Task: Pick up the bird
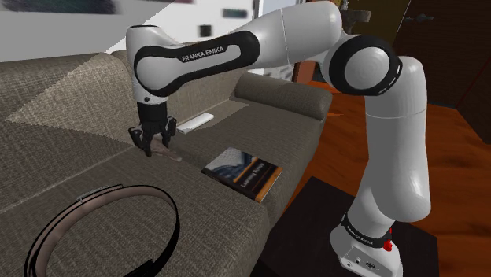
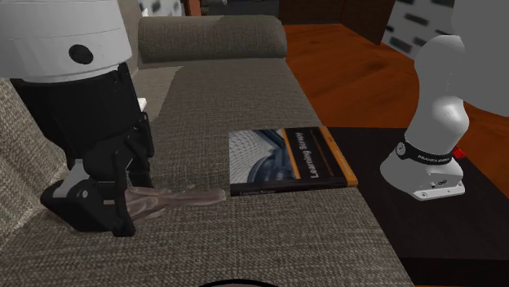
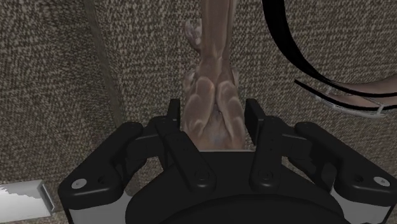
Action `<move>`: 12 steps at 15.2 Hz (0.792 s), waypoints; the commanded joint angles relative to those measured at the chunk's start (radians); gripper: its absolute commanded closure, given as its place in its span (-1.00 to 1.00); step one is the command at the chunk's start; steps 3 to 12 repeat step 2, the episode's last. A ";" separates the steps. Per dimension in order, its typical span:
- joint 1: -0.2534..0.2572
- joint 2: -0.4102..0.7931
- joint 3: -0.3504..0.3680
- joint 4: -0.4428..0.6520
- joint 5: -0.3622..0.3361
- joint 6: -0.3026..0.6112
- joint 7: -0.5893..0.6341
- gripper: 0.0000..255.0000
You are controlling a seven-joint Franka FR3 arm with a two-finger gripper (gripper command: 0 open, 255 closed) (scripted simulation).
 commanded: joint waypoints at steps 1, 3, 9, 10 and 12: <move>0.000 -0.001 0.000 0.014 0.000 -0.015 0.000 1.00; 0.000 -0.001 0.000 0.014 0.000 -0.015 0.000 1.00; 0.000 -0.001 0.000 0.014 0.000 -0.015 0.000 1.00; 0.000 -0.001 0.000 0.014 0.000 -0.015 0.000 1.00; 0.000 -0.001 0.000 0.014 0.000 -0.015 0.000 1.00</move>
